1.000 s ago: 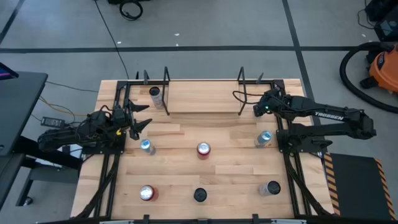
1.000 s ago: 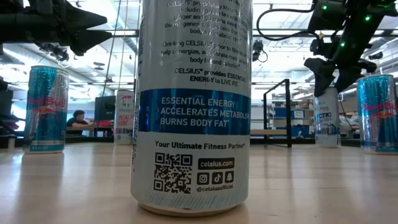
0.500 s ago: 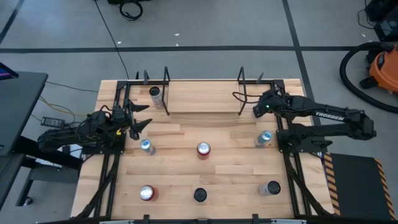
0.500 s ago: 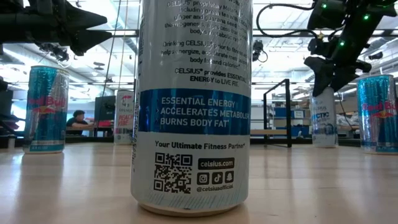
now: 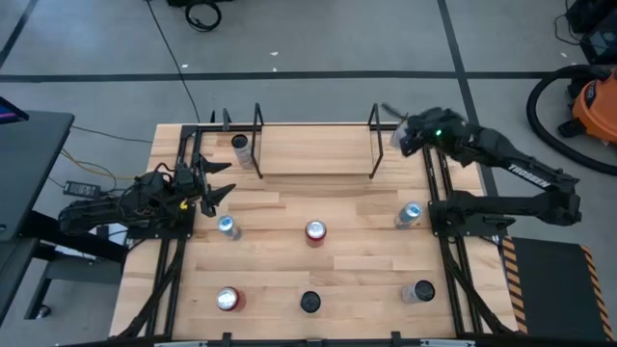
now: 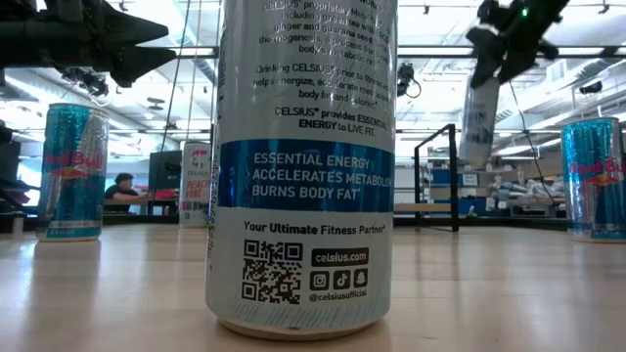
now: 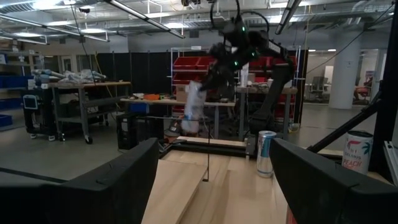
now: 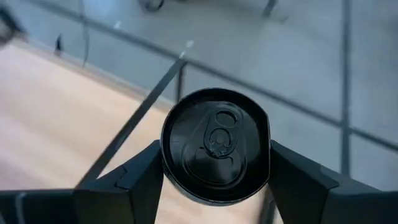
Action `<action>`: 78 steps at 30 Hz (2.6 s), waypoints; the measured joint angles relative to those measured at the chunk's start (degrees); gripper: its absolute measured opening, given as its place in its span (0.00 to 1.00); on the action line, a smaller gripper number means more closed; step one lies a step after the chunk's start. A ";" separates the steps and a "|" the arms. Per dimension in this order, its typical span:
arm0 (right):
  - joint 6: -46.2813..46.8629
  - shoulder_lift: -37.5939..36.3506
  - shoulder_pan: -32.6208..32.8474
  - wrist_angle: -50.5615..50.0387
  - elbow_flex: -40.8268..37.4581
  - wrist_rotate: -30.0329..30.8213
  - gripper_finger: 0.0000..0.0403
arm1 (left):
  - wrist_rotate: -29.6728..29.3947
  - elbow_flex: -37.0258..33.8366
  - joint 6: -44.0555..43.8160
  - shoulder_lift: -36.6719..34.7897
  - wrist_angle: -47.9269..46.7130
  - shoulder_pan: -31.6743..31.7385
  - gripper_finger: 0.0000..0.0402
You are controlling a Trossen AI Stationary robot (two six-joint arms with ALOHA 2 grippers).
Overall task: Place canned beverage on shelf
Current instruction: Put the top white-blue soda can on the shelf
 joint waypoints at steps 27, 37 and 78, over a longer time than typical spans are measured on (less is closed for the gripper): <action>-27.21 15.95 -8.53 28.30 6.58 -20.38 0.62 | 0.00 0.00 -0.06 -0.01 -0.02 0.00 0.79; -30.97 24.09 -12.89 28.33 6.58 -31.18 0.62 | 0.00 0.00 -0.08 -0.01 -0.02 -0.01 0.79; -32.38 34.18 -15.77 24.32 6.67 -36.76 0.74 | 0.00 -0.02 -0.03 -0.02 -1.27 -0.02 0.79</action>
